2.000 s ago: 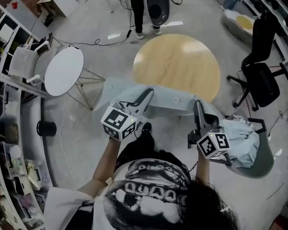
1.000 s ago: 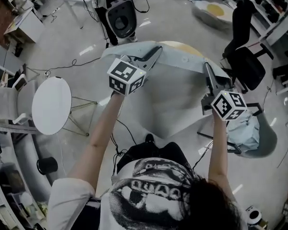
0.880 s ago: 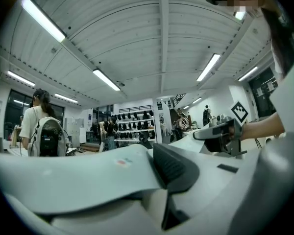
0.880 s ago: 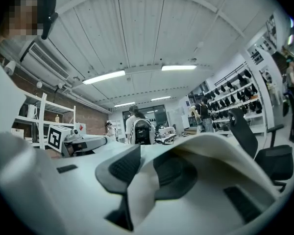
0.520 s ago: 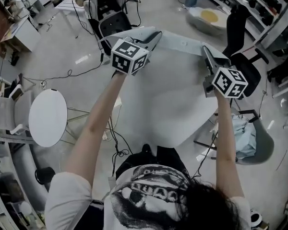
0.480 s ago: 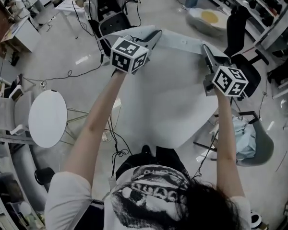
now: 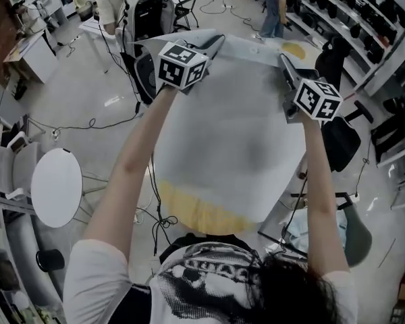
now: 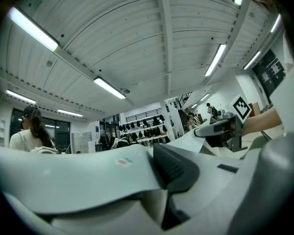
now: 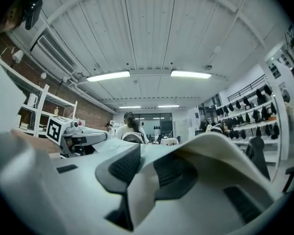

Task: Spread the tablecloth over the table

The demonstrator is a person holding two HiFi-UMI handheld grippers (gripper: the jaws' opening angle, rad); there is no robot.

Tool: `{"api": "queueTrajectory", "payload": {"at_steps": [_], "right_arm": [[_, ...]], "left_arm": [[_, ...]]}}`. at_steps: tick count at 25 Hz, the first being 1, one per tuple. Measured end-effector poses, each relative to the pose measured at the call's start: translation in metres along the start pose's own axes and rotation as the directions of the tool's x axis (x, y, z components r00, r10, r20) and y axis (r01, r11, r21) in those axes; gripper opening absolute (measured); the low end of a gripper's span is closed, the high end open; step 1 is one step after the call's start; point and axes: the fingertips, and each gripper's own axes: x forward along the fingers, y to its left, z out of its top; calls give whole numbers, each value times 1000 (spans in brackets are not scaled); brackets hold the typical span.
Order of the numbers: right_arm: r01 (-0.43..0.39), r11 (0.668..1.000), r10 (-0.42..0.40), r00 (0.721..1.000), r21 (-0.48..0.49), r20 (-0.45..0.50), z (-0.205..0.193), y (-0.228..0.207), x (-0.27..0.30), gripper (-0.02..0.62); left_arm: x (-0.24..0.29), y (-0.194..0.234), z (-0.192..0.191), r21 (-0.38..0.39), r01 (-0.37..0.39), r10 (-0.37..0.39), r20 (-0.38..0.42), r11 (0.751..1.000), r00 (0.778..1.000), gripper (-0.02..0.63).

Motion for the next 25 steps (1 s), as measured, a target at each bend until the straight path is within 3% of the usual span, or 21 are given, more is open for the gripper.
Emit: {"api": "queueTrajectory", "payload": {"at_steps": [7,13,17,25], "right_arm": [[3,982,17,994,-186,105,104,-40,43,84],[19,949,39,983,-314,180,149,-33,50,83],[5,963,45,983,-269,180,138,-35,44,83],[-7,989,23,994,-148,106,75,-26,28,83]], "left_arm": [[53,43,83,42,-78,72,125,996,990,74],[54,61,115,3,-103,99,225,995,969,74],[53,55,107,-26,-80,84,222,996,971,74],[35,32,56,-61,-49,58,141,997,988,74]]}}
